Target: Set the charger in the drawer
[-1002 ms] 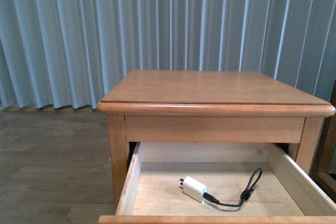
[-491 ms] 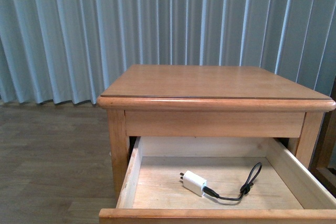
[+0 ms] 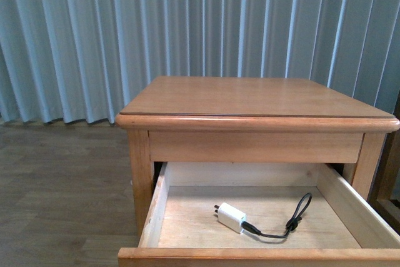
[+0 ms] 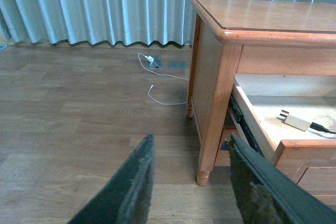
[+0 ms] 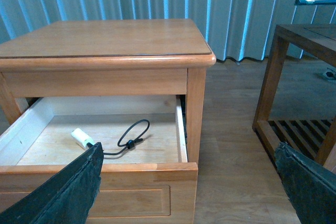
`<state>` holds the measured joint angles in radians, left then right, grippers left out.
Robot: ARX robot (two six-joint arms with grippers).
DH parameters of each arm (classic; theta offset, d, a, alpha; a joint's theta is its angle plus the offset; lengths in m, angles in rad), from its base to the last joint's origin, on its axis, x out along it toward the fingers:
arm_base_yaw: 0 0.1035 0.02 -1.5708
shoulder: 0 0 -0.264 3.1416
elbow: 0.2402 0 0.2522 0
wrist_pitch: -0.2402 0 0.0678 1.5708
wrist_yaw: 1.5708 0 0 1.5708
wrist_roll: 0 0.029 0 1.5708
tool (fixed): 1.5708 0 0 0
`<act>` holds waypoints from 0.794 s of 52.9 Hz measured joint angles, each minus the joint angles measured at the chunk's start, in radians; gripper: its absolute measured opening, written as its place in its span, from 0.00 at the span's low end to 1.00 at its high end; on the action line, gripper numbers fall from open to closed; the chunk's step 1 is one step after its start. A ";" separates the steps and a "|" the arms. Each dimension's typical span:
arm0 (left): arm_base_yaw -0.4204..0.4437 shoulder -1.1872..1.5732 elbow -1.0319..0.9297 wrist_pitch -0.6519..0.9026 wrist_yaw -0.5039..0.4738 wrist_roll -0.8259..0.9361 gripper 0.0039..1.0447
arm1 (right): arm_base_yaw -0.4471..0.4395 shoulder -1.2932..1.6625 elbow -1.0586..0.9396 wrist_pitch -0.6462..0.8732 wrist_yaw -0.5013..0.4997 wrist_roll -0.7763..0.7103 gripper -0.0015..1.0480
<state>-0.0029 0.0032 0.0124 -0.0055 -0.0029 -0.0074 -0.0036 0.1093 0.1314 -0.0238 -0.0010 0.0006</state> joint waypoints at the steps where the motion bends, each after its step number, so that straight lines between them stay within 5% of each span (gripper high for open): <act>1: 0.000 0.000 0.000 0.000 0.000 0.000 0.50 | 0.000 0.000 0.000 0.000 0.000 0.000 0.92; 15: 0.000 0.000 0.000 0.000 0.000 0.000 0.95 | 0.035 0.043 0.012 -0.063 0.080 -0.161 0.92; 27: 0.000 0.000 0.000 0.000 0.000 0.003 0.95 | 0.134 0.320 0.112 -0.224 0.052 -0.150 0.92; 42: 0.000 0.000 0.000 0.000 0.000 0.003 0.95 | 0.347 0.766 0.203 -0.029 0.106 -0.073 0.92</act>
<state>-0.0029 0.0032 0.0124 -0.0055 -0.0029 -0.0048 0.3435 0.8757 0.3344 -0.0525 0.1051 -0.0727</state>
